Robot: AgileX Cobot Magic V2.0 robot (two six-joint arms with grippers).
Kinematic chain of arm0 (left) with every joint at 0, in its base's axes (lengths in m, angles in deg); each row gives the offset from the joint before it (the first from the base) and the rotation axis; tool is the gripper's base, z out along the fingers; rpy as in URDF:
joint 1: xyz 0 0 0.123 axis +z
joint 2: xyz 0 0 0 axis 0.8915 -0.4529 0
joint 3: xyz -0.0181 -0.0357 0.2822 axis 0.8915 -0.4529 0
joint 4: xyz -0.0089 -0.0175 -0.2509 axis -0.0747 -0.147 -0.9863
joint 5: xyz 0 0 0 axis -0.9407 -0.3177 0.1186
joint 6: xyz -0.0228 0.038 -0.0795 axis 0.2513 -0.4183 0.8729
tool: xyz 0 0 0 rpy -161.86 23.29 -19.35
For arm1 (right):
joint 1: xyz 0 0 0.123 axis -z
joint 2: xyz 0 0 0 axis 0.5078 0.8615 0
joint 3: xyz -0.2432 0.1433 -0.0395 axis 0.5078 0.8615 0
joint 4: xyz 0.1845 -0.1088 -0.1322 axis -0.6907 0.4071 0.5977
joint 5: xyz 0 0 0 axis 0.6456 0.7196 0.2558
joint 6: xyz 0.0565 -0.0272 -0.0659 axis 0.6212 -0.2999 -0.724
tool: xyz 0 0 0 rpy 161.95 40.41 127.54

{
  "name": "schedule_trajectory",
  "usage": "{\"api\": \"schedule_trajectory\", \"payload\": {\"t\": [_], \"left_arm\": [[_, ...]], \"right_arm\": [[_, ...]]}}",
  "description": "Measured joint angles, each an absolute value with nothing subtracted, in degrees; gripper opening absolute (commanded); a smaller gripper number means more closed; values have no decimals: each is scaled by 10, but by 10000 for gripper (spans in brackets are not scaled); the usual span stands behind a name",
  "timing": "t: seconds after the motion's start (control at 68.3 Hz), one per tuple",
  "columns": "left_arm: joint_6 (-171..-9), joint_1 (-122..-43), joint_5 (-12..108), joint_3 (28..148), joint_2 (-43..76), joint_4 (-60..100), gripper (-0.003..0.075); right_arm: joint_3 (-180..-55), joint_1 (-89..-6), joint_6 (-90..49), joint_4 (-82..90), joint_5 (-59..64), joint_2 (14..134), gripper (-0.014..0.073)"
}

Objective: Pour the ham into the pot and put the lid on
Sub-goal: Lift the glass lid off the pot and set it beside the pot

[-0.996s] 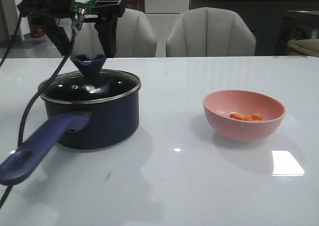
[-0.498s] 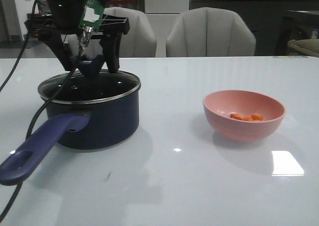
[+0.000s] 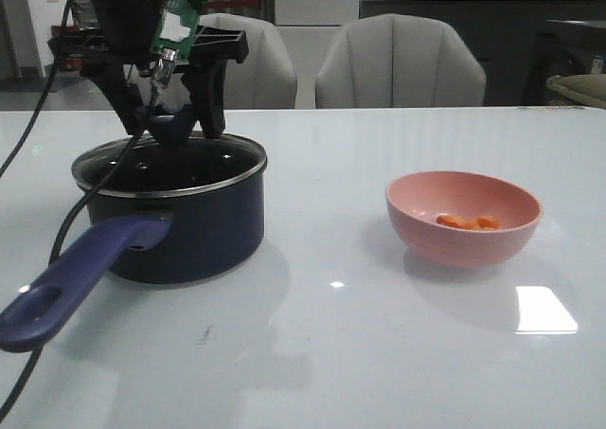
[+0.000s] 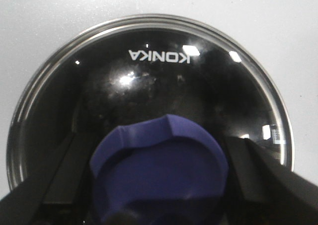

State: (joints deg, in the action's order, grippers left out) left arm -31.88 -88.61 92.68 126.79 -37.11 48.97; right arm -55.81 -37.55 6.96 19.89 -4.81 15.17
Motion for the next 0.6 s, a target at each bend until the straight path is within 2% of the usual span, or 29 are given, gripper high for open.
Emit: {"api": "schedule_trajectory", "payload": {"t": [0.41,0.601], "left_arm": [[-351,-882,940,1271,-291,507,309],[-379,-830,956,1256,-256,521,309]], "right_arm": [[-558,-375,70,199,-48,152,157],[-558,-375,70,199,-48,152,157]]}}
